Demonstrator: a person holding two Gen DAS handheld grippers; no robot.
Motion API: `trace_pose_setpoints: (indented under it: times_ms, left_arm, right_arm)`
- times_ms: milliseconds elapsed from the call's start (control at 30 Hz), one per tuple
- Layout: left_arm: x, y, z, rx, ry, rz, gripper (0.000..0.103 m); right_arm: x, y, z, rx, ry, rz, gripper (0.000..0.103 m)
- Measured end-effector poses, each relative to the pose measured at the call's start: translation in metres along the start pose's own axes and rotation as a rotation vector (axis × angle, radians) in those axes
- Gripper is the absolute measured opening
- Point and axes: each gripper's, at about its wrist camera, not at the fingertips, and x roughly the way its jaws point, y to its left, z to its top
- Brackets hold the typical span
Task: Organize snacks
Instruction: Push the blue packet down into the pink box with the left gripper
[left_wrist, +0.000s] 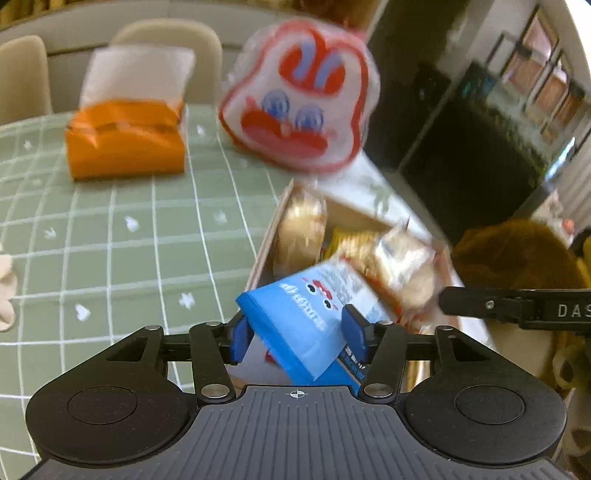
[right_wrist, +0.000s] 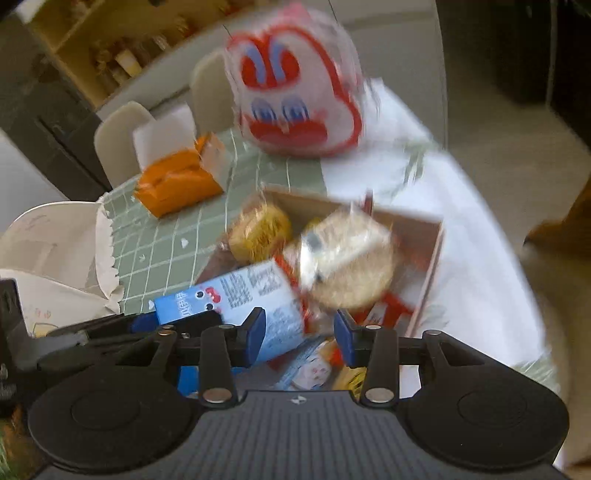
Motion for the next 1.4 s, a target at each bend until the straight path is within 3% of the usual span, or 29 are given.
trace_pose_setpoints:
  times_ms: [133,267,367,533,700,767,867,967,1100,1233,1400]
  left_arm:
    - [-0.029,0.002,0.002,-0.023,-0.074,-0.023,0.052]
    - [-0.019,-0.004,0.0,0.009,-0.013,0.018,0.034]
    - [-0.004,-0.004,-0.002,-0.01,0.01,0.009,0.035]
    - [0.02,-0.012,0.004,0.034,0.025,0.055,0.046]
    - [-0.019,-0.006,0.009,0.014,-0.142,0.084,0.044]
    - [-0.039,0.001,0.008,-0.002,-0.224,0.1,0.044]
    - [-0.061,0.005,0.0,-0.008,-0.276,0.105,0.044]
    - [-0.078,-0.006,-0.022,0.045,-0.281,0.089,0.044]
    - [-0.092,-0.037,-0.076,0.13,-0.209,0.069,0.044]
    - [-0.093,-0.054,-0.143,0.209,-0.125,0.133,0.044]
    - [-0.084,-0.044,-0.202,0.169,-0.039,0.209,0.044]
  right_arm:
    - [-0.013,-0.003,0.013,-0.065,-0.121,-0.111,0.05]
    - [0.02,-0.017,0.029,-0.028,-0.096,-0.153,0.051]
    - [0.032,-0.024,0.025,0.012,-0.056,-0.119,0.051]
    - [0.03,-0.03,0.02,0.034,-0.031,-0.072,0.051]
    - [0.051,-0.035,0.01,0.069,0.034,-0.059,0.051]
    - [0.047,-0.032,0.006,0.055,0.019,-0.065,0.051]
    - [0.028,-0.025,-0.001,0.009,-0.031,-0.087,0.051]
    - [-0.002,-0.014,-0.014,-0.051,-0.123,-0.123,0.058]
    - [-0.041,0.005,-0.052,-0.123,-0.222,-0.142,0.068]
    - [-0.056,0.025,-0.108,-0.196,-0.22,-0.163,0.075]
    - [-0.042,0.035,-0.185,-0.213,-0.148,-0.228,0.075]
